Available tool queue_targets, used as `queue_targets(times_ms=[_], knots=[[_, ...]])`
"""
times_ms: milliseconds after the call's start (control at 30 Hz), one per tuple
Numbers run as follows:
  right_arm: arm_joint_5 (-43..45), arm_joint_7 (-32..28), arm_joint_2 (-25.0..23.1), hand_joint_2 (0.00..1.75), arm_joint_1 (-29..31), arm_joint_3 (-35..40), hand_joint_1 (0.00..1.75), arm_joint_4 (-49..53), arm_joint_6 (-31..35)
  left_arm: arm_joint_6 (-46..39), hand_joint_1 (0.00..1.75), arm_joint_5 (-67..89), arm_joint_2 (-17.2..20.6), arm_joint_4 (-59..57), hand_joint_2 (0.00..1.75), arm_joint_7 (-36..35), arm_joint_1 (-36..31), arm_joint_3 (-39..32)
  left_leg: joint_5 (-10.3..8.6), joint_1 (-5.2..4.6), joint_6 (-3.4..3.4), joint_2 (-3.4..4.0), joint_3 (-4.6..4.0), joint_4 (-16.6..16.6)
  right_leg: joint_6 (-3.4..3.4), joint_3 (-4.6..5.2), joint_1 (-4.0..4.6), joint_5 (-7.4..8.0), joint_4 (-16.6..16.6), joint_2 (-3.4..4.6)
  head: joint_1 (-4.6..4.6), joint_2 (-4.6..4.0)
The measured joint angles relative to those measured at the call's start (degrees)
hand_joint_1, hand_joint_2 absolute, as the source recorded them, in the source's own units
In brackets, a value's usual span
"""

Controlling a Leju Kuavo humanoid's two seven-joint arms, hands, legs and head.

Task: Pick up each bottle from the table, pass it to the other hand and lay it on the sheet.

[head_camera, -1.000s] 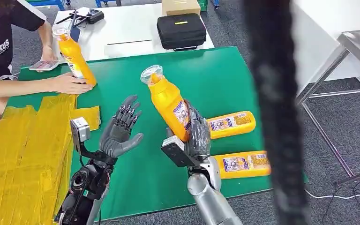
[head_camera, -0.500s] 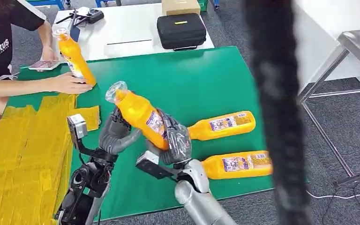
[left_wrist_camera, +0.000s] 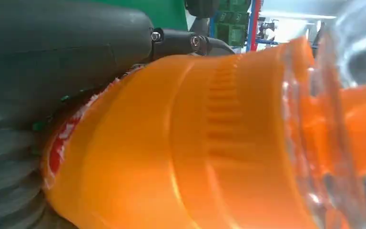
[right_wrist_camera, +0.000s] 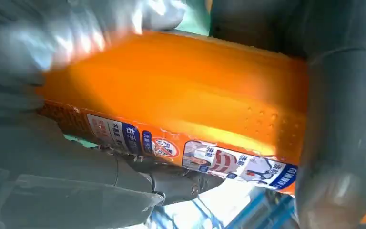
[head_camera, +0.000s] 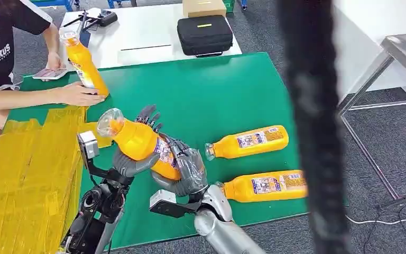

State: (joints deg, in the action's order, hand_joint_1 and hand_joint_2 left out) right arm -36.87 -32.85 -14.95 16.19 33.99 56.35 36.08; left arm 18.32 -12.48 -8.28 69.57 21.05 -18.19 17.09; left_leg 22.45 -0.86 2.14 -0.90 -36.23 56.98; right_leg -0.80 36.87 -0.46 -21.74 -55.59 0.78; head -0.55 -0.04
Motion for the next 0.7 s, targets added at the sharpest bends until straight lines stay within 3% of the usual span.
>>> queue_targets(times_ms=[267,300,333,700], knots=[[11.2,0.0,1.4,1.75,0.0,0.4,1.75,2.0,-12.6,-1.9,1.75,-1.9,0.5,-0.2,1.75,1.4,0.2,0.2,0.0,0.02,0.0,-0.01,-0.01,0.0,0.0,0.0,0.01,0.0,0.0,0.0,0.02,0.0],[11.6,0.0,1.6,1.75,0.0,0.2,1.34,2.2,-13.1,-2.0,1.75,-2.0,0.5,-0.2,1.75,1.5,0.3,0.1,0.0,0.02,0.0,-0.01,-0.01,0.0,0.0,0.0,0.01,0.0,0.0,0.0,0.0,0.0],[11.6,0.0,1.7,1.75,0.0,0.0,0.03,2.4,-13.2,-2.1,1.75,-2.1,0.5,-0.2,1.75,1.5,0.3,0.1,0.0,0.03,0.0,-0.01,-0.02,0.0,0.0,0.0,0.01,0.0,0.0,0.0,0.02,0.0],[6.8,0.1,2.1,1.75,-2.0,-0.5,0.0,6.0,-6.0,-5.9,1.75,-3.1,0.1,0.8,1.75,1.5,0.0,-1.1,0.0,0.01,0.0,-0.01,-0.02,0.0,0.0,0.0,0.0,0.0,0.0,0.0,0.04,0.0]])
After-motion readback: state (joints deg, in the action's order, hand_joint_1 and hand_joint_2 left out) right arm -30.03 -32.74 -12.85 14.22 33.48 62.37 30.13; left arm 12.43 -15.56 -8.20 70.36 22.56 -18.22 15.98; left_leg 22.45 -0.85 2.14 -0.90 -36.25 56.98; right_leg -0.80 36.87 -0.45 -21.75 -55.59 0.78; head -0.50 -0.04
